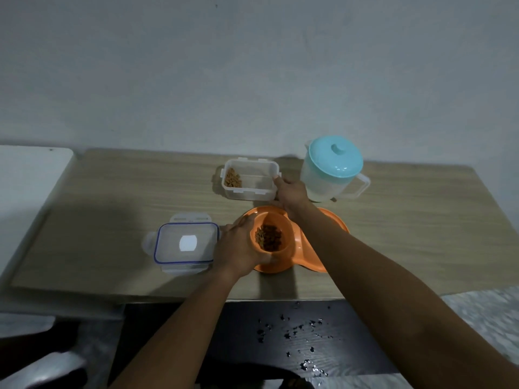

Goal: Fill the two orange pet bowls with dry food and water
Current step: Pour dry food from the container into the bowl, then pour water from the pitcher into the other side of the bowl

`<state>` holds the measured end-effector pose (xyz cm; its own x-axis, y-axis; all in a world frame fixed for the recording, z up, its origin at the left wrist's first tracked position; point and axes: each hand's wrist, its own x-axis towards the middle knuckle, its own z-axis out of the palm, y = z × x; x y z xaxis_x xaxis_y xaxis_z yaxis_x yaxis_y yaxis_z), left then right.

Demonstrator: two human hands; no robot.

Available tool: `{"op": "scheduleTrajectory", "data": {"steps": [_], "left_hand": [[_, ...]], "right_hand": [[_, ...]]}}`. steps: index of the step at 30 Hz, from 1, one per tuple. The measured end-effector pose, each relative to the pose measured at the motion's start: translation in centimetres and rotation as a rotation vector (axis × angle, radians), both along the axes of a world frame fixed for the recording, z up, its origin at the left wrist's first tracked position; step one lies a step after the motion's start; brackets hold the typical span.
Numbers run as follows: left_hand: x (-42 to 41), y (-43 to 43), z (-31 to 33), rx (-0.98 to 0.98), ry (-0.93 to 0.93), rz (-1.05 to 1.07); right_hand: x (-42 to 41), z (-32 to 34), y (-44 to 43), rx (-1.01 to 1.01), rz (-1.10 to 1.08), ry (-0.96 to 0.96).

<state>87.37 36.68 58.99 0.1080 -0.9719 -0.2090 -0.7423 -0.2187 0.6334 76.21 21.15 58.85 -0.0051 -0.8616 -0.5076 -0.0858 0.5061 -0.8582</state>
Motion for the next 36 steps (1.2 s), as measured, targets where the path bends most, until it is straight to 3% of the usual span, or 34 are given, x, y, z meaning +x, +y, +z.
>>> {"op": "scheduleTrajectory", "data": {"steps": [6,8,11,15,19,25,29,36], "left_hand": [[-0.6,-0.5,1.5,0.11,-0.042,0.001],[-1.4,-1.1,2.7,0.163,-0.178,-0.027],[-3.2,-2.1,4.9,0.235,-0.371,-0.077],[-5.7,-3.2,6.0,0.327,-0.328,-0.063],[-6.7,-3.5,5.5,0.323,-0.311,0.025],[-7.3,-3.1,4.8,0.3,-0.24,0.118],[-7.7,-3.1,4.5,0.318,-0.249,0.116],[-7.7,-3.0,4.0,0.299,-0.236,0.129]], "right_hand": [[-1.4,3.1,3.5,-0.123,0.077,0.138],[-2.9,4.4,5.4,-0.258,0.055,0.192],[-5.9,6.2,7.4,-0.498,-0.121,0.281],[-9.8,8.1,6.1,-0.686,-0.39,0.407],[-13.3,8.1,2.7,-0.437,-0.328,0.568],[-14.4,7.0,1.7,-0.248,-0.099,0.29],[-14.7,7.0,1.2,-0.153,-0.144,0.0],[-16.6,7.8,1.3,-0.183,-0.103,0.023]]}}
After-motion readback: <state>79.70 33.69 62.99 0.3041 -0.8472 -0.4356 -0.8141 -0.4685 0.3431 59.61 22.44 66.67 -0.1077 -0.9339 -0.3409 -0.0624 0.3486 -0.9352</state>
